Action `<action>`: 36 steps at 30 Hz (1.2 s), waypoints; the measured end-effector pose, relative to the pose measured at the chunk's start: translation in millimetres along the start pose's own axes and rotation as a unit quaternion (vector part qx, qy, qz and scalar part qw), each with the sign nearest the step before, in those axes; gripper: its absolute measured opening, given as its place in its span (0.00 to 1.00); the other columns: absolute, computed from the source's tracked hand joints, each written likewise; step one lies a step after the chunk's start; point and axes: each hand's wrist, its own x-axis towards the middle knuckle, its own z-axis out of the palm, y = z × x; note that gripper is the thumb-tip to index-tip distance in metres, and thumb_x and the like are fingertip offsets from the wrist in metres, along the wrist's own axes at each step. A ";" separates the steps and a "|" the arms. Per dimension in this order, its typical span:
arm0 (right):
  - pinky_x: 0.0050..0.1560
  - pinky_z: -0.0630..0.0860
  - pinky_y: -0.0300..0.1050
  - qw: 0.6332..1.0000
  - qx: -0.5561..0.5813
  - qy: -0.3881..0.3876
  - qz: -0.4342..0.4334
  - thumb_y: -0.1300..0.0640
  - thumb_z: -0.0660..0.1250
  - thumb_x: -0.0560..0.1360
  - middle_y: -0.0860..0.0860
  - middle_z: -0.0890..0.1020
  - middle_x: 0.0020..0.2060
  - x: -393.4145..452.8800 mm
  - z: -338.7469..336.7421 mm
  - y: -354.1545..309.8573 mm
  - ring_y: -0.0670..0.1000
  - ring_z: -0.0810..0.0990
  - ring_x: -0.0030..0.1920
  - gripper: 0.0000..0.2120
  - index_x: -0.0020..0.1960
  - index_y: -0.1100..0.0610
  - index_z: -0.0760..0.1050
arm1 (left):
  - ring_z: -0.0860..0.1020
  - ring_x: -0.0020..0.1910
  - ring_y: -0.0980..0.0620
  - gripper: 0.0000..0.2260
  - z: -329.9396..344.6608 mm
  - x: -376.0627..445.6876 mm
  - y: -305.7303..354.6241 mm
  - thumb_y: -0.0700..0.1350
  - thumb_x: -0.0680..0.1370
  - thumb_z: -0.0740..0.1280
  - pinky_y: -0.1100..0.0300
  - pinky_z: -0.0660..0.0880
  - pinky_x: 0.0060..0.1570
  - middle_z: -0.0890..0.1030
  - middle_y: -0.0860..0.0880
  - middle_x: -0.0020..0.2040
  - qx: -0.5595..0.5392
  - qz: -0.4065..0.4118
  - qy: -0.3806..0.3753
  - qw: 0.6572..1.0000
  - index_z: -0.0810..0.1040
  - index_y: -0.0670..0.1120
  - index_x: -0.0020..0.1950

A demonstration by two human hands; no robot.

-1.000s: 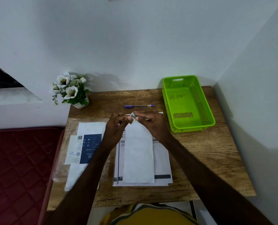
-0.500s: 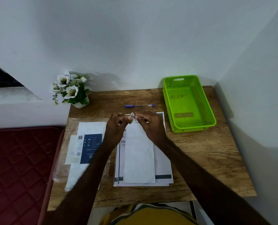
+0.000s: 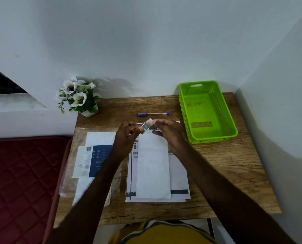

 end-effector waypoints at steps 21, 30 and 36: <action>0.46 0.85 0.46 0.980 0.147 0.013 0.130 0.62 0.71 0.78 0.58 0.86 0.52 9.4 -10.8 0.8 0.50 0.87 0.47 0.05 0.53 0.61 0.81 | 0.75 0.57 0.40 0.12 -30.3 38.4 -21.5 0.50 0.83 0.66 0.45 0.72 0.56 0.78 0.39 0.57 0.303 0.078 0.067 0.947 0.82 0.43 0.59; 0.43 0.84 0.45 0.979 0.136 0.029 0.149 0.60 0.72 0.78 0.58 0.86 0.52 -0.5 -14.1 8.5 0.50 0.85 0.50 0.06 0.55 0.60 0.81 | 0.76 0.60 0.35 0.11 -41.6 79.2 -20.1 0.49 0.82 0.68 0.43 0.75 0.56 0.78 0.36 0.61 0.430 0.060 0.048 0.899 0.83 0.44 0.58; 0.44 0.84 0.46 0.980 0.132 0.042 0.143 0.61 0.71 0.78 0.60 0.84 0.56 -4.6 -15.6 13.5 0.52 0.85 0.51 0.14 0.62 0.65 0.80 | 0.76 0.59 0.36 0.12 -33.5 66.5 -39.2 0.50 0.83 0.65 0.43 0.75 0.53 0.77 0.36 0.61 0.425 0.087 0.031 0.901 0.82 0.45 0.61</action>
